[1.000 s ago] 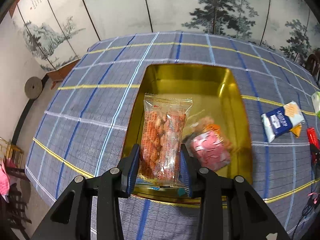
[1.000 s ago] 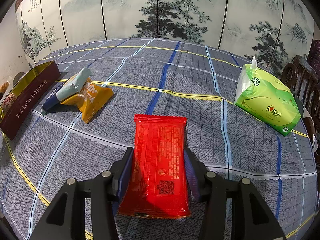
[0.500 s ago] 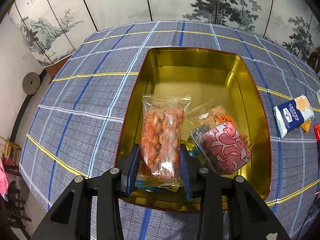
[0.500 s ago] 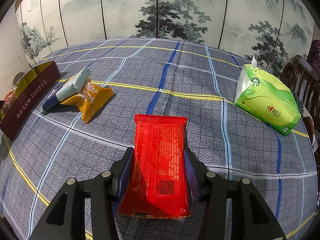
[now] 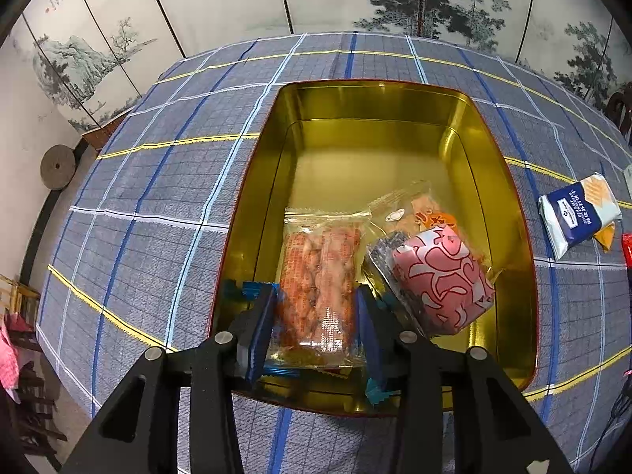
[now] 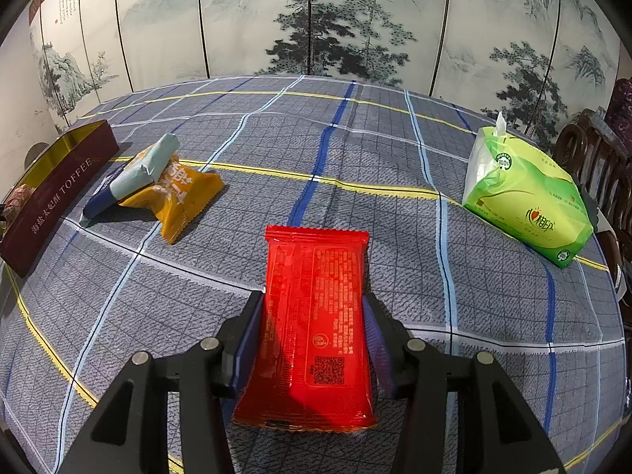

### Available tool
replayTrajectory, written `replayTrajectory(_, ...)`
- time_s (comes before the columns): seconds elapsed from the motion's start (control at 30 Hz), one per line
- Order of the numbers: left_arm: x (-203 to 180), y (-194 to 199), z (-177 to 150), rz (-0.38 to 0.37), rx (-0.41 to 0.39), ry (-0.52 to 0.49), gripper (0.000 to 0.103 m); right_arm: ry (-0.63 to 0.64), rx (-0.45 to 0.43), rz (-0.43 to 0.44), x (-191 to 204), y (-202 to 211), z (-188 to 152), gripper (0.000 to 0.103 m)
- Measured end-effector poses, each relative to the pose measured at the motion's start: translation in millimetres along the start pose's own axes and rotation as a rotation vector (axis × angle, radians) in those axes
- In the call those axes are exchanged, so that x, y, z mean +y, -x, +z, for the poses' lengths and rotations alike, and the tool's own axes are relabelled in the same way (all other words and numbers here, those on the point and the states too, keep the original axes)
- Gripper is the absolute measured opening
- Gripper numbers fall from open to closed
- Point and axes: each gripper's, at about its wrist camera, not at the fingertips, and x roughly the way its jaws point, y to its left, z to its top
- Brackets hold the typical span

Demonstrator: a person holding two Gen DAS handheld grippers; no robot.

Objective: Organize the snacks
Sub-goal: 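Carry the clear snack bag into the tin and open the left tool while the right holds the red pack, then carry the red pack with the right tool toward the gold tin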

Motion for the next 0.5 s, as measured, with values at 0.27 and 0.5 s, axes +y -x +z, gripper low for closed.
replayTrajectory(0.27, -2, 10, 2, 0.004, -0.026, -0.017, 0.055, -0.005, 0.001, -0.008, -1, 2, -1, 0.049)
replayTrajectory(0.5, -5, 24, -1, 0.002, -0.052, -0.016, 0.060, -0.025, 0.028, -0.030, 0, 2, 2, 0.049)
